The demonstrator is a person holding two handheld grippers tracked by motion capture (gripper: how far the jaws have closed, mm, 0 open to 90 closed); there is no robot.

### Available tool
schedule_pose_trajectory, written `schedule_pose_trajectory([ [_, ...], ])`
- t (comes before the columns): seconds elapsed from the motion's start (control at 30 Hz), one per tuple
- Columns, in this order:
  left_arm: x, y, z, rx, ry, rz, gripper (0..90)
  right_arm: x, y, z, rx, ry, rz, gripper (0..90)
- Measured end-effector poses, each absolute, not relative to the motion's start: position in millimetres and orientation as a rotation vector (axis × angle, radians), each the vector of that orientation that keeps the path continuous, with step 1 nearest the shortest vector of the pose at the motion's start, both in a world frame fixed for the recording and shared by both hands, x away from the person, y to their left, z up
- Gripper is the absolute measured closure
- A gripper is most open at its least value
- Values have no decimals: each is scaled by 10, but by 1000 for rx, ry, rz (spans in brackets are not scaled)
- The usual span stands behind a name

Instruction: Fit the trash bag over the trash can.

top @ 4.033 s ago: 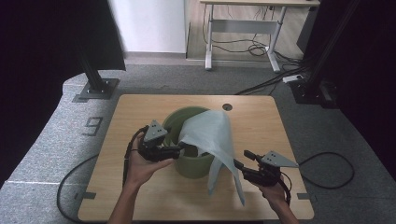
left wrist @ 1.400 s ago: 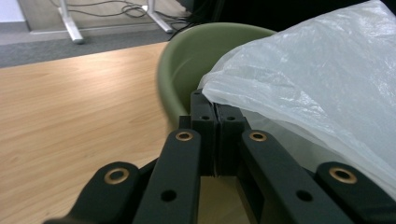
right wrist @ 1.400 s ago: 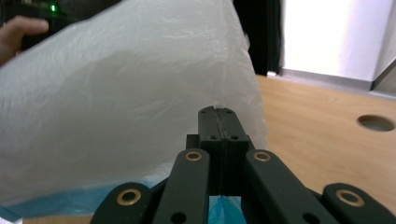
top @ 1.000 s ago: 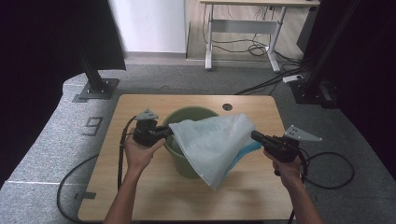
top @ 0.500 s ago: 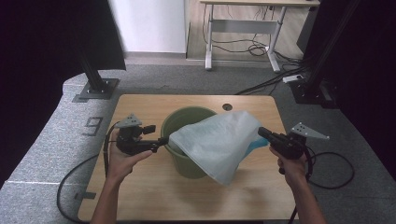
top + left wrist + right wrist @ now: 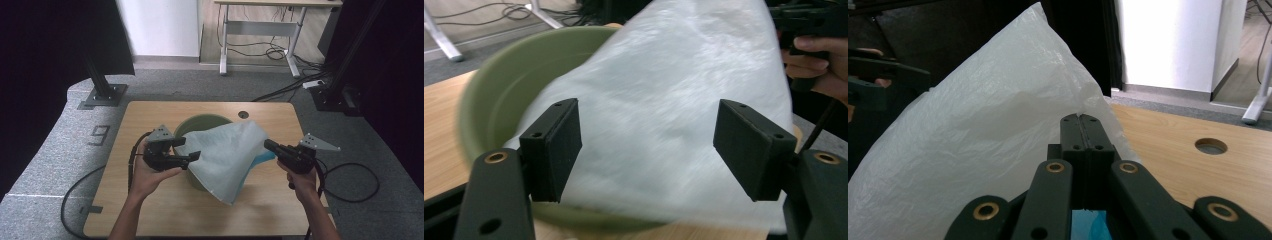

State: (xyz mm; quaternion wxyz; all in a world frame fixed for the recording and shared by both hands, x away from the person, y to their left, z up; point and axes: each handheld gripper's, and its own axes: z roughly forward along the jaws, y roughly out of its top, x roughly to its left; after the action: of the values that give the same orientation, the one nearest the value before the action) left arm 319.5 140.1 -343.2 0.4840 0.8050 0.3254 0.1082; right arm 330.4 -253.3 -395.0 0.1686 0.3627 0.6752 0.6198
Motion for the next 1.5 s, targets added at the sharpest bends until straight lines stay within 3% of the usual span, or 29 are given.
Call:
schedule_pose_trajectory([
  [0.27, 3168, 1240, -3473, 1957, 775, 263, 256, 3267, -2383, -3933, 1002, 1928, 1758, 887],
  [0.7, 3086, 1146, -3545, 1939, 835, 365, 237, 3294, -2255, -3950, 1015, 1945, 1729, 886],
  [1.23, 2916, 824, -3528, 1986, 777, 353, 177, 3230, -2096, -3897, 1045, 1948, 1714, 886],
  [1.37, 2895, 789, -3549, 1971, 784, 409, 218, 3182, -2021, -3876, 1032, 1960, 1728, 886],
  [1.5, 2863, 755, -3544, 1981, 757, 382, 236, 3155, -1962, -3856, 1012, 1955, 1689, 886],
])
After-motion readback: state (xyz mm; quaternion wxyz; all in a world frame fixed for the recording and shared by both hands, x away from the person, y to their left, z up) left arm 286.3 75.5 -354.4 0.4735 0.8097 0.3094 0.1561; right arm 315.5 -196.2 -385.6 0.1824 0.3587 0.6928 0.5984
